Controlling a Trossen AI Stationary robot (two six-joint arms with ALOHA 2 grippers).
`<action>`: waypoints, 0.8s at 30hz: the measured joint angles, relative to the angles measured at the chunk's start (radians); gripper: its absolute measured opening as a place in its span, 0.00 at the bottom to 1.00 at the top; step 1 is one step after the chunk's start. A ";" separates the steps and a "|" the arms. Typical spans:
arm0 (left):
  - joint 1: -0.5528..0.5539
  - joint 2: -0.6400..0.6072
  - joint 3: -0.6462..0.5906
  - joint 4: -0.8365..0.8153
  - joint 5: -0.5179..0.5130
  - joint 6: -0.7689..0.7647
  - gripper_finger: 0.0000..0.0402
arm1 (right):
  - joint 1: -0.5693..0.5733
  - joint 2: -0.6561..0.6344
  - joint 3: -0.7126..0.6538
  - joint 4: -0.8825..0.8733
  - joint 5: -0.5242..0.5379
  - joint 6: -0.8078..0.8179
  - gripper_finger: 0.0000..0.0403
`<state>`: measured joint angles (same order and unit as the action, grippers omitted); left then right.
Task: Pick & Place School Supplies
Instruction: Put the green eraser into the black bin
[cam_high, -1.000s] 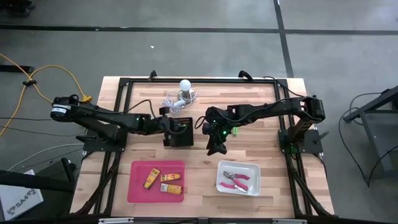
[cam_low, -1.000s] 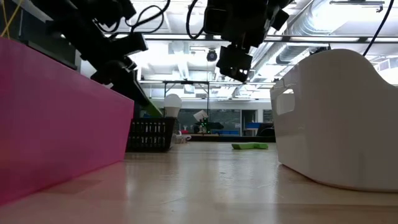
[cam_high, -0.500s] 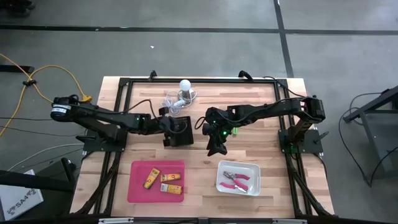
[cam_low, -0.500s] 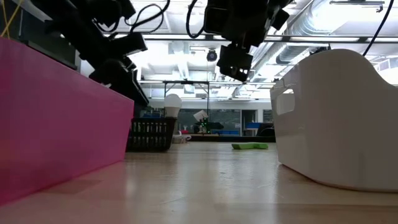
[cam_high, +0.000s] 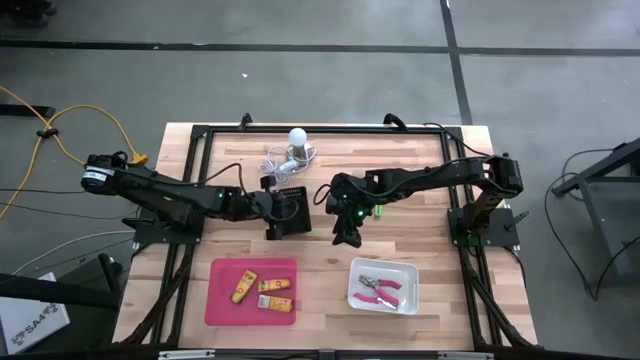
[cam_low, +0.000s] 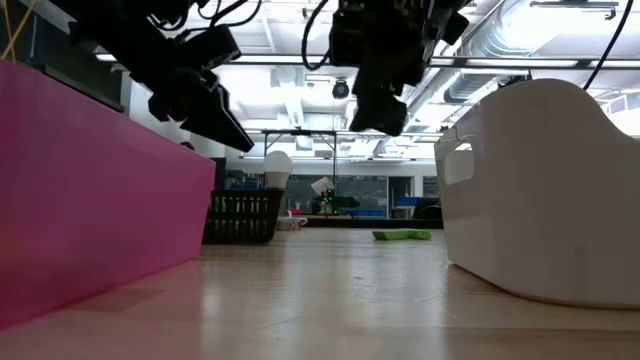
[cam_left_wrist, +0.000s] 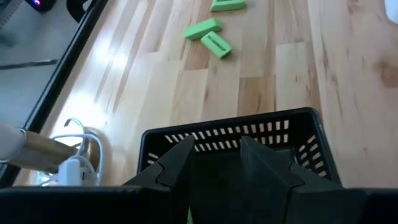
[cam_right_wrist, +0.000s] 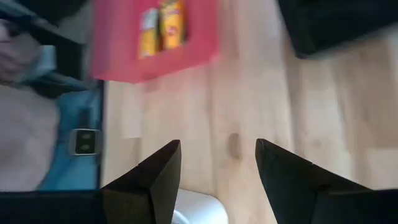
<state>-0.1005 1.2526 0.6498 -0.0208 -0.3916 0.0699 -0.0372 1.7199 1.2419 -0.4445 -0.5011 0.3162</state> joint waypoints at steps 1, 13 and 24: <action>-0.001 0.000 0.000 -0.001 0.000 -0.012 0.31 | 0.000 0.000 0.000 -0.013 0.023 0.000 0.49; -0.081 -0.009 0.003 0.025 -0.030 -0.012 0.31 | -0.054 0.000 0.000 -0.179 0.220 -0.025 0.49; -0.010 -0.023 0.003 -0.141 -0.108 -0.073 0.31 | -0.056 0.000 0.000 -0.167 0.213 -0.023 0.49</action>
<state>-0.1104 1.2301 0.6525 -0.1621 -0.4994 -0.0031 -0.0933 1.7199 1.2419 -0.6113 -0.2882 0.2932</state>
